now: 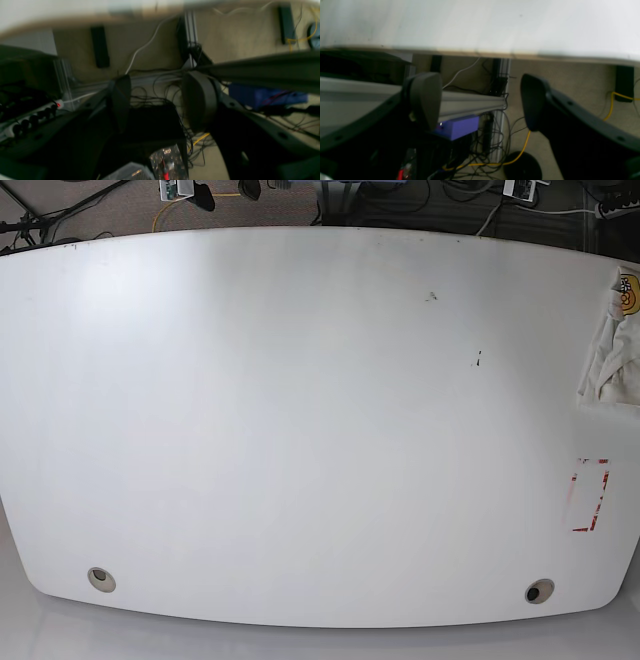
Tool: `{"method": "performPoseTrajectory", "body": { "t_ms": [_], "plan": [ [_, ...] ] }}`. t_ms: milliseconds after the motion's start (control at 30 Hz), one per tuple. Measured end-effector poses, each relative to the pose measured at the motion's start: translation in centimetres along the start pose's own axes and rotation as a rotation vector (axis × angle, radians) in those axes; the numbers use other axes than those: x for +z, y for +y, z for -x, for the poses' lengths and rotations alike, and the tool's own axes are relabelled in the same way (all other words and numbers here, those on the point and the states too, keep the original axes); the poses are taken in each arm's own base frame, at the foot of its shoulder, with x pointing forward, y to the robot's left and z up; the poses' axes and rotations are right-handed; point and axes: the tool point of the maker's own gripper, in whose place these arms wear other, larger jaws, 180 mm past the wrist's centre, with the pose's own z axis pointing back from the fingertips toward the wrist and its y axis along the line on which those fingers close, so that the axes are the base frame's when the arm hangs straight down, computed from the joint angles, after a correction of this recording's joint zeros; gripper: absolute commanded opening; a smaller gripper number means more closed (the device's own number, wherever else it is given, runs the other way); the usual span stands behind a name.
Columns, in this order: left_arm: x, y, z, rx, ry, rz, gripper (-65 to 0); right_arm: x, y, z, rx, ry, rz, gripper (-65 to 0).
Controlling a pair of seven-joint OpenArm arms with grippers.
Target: Fold the T-shirt properly
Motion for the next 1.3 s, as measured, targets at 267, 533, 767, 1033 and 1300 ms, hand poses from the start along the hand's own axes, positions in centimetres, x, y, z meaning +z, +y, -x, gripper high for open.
{"method": "performPoseTrajectory", "body": {
  "t_ms": [267,533,767,1033,1300],
  "plan": [
    [-0.9,-1.3,6.0,0.019,0.155,0.088,-32.5,0.1,0.0,4.6,-0.085,0.099,0.002,-18.2],
    [-4.5,-1.5,8.7,0.073,0.209,0.109,-32.5,-1.2,-1.5,8.4,-0.167,0.167,0.028,-18.2],
    [-7.5,-1.0,11.6,0.102,0.293,0.126,-32.5,-3.1,-2.4,12.0,-0.152,0.27,0.023,-18.4],
    [-10.0,-1.8,13.3,0.078,0.364,0.186,-32.6,-6.2,-2.9,14.5,-0.113,0.344,0.041,-18.4],
    [-12.4,-1.8,15.7,0.127,0.472,0.193,-32.6,-8.9,-4.3,15.9,-0.118,0.397,0.089,-18.4]
  ]
}}
